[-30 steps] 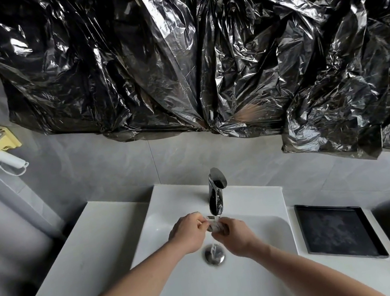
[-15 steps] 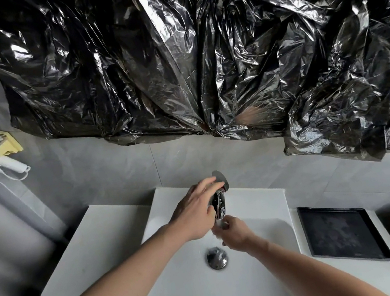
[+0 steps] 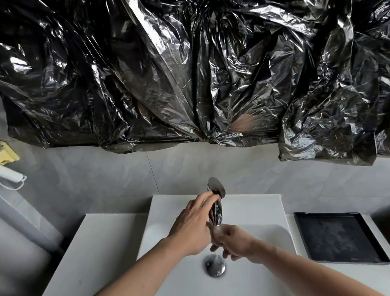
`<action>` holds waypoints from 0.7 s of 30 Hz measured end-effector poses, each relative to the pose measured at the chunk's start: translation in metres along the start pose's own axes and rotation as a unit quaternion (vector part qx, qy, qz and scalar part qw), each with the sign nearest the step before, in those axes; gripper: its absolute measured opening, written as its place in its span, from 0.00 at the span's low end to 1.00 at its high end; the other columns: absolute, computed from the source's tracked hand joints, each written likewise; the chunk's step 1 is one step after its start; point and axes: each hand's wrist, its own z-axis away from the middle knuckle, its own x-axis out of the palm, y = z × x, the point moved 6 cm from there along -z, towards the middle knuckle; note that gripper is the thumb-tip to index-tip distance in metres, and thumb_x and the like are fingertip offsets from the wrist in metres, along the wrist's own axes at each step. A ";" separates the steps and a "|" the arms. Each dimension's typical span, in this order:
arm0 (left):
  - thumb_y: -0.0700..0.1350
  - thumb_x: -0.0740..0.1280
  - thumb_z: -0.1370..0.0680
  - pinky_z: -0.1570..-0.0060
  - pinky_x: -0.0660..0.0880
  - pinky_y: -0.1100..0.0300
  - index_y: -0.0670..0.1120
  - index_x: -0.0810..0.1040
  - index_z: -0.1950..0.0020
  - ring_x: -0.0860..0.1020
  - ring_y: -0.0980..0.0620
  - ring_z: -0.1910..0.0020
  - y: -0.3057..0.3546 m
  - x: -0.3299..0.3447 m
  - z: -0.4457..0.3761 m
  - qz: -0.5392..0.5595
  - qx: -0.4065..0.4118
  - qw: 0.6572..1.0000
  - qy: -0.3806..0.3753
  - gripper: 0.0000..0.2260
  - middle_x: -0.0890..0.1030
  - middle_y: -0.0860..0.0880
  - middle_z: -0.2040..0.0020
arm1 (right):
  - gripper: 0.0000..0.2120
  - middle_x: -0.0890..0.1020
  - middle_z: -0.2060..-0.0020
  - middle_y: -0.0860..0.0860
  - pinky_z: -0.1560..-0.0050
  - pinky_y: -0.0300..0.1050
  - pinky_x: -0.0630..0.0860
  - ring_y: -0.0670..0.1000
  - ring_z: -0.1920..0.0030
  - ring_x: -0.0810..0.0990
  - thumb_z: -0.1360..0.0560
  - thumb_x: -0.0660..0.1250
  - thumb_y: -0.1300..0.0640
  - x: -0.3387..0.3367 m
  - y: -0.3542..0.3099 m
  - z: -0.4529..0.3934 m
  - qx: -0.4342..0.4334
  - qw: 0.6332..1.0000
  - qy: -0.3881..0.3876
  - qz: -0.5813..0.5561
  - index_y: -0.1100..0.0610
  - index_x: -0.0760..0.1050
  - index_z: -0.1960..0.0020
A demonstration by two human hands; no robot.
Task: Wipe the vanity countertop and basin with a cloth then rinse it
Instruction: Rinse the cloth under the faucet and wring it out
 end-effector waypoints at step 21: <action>0.35 0.60 0.30 0.25 0.57 0.61 0.55 0.58 0.22 0.56 0.57 0.23 0.049 0.001 0.051 -0.027 0.142 0.988 -0.050 0.37 0.54 0.60 0.22 | 0.10 0.66 0.64 0.48 0.71 0.39 0.52 0.47 0.69 0.56 0.29 0.72 0.64 -0.023 -0.002 0.076 0.018 0.966 -0.114 -0.231 0.53 0.75 0.54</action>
